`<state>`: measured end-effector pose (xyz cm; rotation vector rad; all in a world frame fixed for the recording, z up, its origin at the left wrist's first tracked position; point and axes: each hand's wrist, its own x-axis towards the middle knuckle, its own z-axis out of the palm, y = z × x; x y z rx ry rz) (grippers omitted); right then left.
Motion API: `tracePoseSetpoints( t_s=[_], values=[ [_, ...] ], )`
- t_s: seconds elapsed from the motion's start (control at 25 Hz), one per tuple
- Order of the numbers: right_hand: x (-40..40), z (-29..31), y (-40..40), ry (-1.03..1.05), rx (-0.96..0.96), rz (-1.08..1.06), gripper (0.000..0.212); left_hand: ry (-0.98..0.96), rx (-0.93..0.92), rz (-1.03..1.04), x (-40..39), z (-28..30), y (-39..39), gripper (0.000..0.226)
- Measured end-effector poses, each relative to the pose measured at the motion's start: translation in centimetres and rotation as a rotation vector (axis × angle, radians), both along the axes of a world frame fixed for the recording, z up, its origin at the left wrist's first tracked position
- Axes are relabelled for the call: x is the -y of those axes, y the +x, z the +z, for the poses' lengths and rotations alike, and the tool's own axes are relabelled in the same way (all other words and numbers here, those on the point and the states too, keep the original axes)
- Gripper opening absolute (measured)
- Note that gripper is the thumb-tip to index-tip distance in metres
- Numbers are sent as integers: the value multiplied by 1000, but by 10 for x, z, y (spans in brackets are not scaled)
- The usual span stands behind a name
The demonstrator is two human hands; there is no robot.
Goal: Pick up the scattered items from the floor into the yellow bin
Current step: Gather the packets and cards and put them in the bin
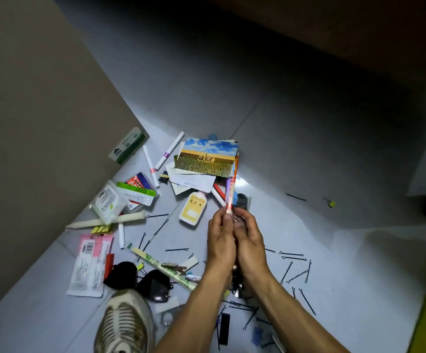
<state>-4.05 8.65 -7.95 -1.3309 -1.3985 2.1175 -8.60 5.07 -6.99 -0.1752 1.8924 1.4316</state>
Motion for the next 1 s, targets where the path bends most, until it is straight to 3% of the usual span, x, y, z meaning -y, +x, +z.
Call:
tracePoseSetpoints(
  t_s=[0.24,0.6,0.84,1.0],
  values=[
    [9,35,42,-83,-132,-200,25,101,-67,-57,8,46,42,26],
    [-25,138,109,170,-275,-307,26,314,-161,-195,-26,155,108,26],
    [-69,198,222,402,-260,-541,25,485,-87,-383,-81,213,218,25],
    [-104,212,312,432,-184,-719,23,503,-28,-554,-121,230,304,25]
  ],
)
